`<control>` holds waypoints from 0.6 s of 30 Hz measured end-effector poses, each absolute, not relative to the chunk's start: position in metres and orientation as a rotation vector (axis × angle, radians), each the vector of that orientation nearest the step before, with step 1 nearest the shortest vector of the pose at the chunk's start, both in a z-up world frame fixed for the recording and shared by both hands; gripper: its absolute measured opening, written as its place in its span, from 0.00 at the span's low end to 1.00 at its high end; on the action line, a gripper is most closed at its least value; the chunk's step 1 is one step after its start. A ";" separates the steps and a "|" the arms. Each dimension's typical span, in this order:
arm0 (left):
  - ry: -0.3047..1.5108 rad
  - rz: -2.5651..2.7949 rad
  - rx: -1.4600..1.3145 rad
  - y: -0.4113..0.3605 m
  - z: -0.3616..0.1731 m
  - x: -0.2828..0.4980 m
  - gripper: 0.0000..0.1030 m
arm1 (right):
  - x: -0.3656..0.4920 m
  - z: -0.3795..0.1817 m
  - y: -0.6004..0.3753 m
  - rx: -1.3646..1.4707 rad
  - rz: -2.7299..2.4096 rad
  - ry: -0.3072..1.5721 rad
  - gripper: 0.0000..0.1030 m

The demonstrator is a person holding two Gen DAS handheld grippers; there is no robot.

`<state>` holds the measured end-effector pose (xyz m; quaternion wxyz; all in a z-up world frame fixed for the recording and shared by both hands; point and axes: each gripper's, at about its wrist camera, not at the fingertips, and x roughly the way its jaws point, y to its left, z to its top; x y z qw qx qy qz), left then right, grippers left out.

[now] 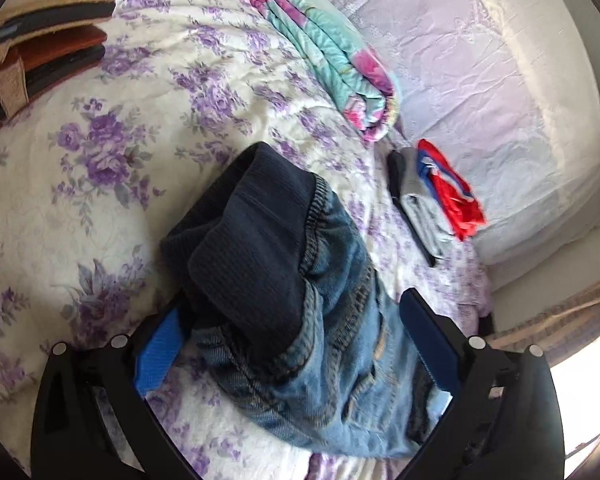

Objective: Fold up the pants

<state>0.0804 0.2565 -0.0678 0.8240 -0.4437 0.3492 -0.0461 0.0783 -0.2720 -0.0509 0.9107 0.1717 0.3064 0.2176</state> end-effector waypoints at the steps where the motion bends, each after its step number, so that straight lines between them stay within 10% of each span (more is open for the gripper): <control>1: 0.748 -0.124 -0.955 0.257 -0.068 0.077 0.95 | 0.080 -0.052 -0.273 0.362 0.453 0.630 0.97; 18: 0.778 0.046 -0.981 0.235 -0.063 0.081 0.92 | 0.074 -0.050 -0.274 0.365 0.455 0.626 0.97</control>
